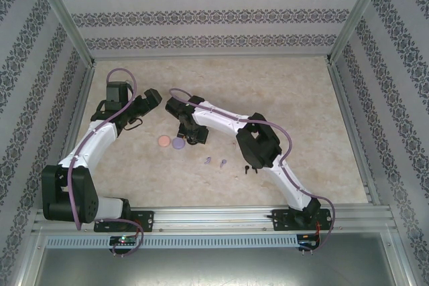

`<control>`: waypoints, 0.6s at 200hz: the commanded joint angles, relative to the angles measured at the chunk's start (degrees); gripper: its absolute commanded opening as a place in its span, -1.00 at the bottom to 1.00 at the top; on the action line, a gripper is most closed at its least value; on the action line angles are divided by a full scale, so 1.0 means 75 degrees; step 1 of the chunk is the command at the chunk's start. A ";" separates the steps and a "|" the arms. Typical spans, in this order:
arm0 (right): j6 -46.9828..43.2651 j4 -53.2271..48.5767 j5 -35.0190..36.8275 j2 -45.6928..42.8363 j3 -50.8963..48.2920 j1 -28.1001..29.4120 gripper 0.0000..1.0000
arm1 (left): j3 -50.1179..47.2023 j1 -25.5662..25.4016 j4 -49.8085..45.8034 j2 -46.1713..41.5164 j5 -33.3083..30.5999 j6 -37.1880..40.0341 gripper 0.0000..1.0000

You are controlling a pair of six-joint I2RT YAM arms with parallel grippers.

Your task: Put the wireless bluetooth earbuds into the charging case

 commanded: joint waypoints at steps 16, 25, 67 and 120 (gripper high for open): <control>-0.0053 -0.0263 0.0210 0.0082 -0.0102 0.0066 0.12 | -0.0008 -0.0105 0.0125 0.0015 0.0120 -0.0077 0.99; -0.0059 -0.0223 0.0220 0.0043 -0.0174 0.0056 0.07 | -0.0001 -0.0105 0.0120 0.0022 0.0151 -0.0076 0.99; -0.0075 0.0224 0.0204 -0.0335 -0.0701 0.0009 -0.08 | -0.0004 -0.0104 0.0059 0.0012 0.0224 -0.0614 0.99; -0.0280 0.1143 0.0234 -0.1635 -0.1770 -0.0364 -0.17 | -0.0441 -0.0137 0.0800 0.0004 0.0797 -0.1010 0.99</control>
